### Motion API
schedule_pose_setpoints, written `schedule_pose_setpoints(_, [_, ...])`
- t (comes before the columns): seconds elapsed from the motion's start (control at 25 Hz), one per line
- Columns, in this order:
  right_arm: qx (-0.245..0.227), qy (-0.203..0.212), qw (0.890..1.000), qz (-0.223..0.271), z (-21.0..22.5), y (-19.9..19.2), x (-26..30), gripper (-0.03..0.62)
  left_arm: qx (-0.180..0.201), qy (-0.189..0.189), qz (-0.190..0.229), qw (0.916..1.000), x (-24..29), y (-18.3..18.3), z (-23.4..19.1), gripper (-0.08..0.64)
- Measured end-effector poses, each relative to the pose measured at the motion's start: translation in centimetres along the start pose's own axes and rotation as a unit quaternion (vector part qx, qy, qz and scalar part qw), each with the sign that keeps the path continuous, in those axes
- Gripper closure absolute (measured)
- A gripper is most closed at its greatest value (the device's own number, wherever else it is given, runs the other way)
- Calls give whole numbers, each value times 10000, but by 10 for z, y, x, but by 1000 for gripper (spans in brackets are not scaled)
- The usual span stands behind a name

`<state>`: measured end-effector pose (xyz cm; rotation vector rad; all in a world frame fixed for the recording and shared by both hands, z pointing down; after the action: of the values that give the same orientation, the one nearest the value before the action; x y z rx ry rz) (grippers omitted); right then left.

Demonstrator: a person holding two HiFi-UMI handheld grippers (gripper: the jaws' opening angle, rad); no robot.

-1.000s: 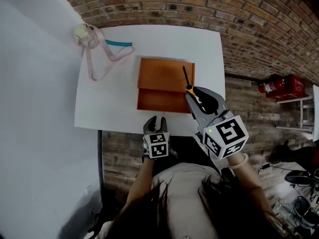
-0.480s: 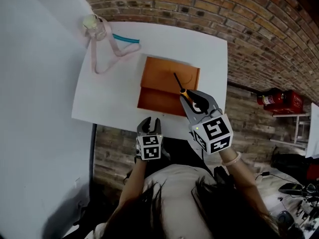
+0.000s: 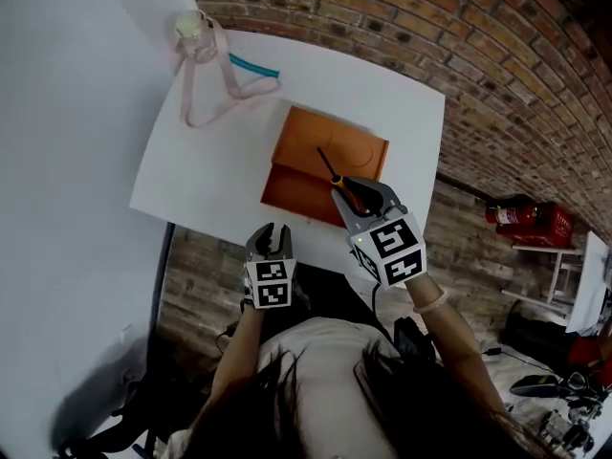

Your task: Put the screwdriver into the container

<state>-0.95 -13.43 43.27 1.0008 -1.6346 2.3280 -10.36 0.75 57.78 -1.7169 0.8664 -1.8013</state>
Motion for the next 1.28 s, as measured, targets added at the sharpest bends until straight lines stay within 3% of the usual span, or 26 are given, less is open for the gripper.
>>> schedule_pose_setpoints(0.76, [-598,511,9866,-1429,2,-37,63,515,-231,398,16,9989,-10,0,-17,493])
schedule_pose_setpoints(1.28, [-848,729,9659,-2334,2,-64,89,515,-322,643,-11,9974,-15,-3,-27,517])
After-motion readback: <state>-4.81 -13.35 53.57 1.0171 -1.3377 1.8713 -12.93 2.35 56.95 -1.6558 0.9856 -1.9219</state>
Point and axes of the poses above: the fingertips, and each gripper's own axes: x forward along the fingers, z to its right, y out of its top, the point moved 6 cm from there along -x, backward along the fingers, and after that the axes turned 11 degrees about x, right-handed, at the moved point
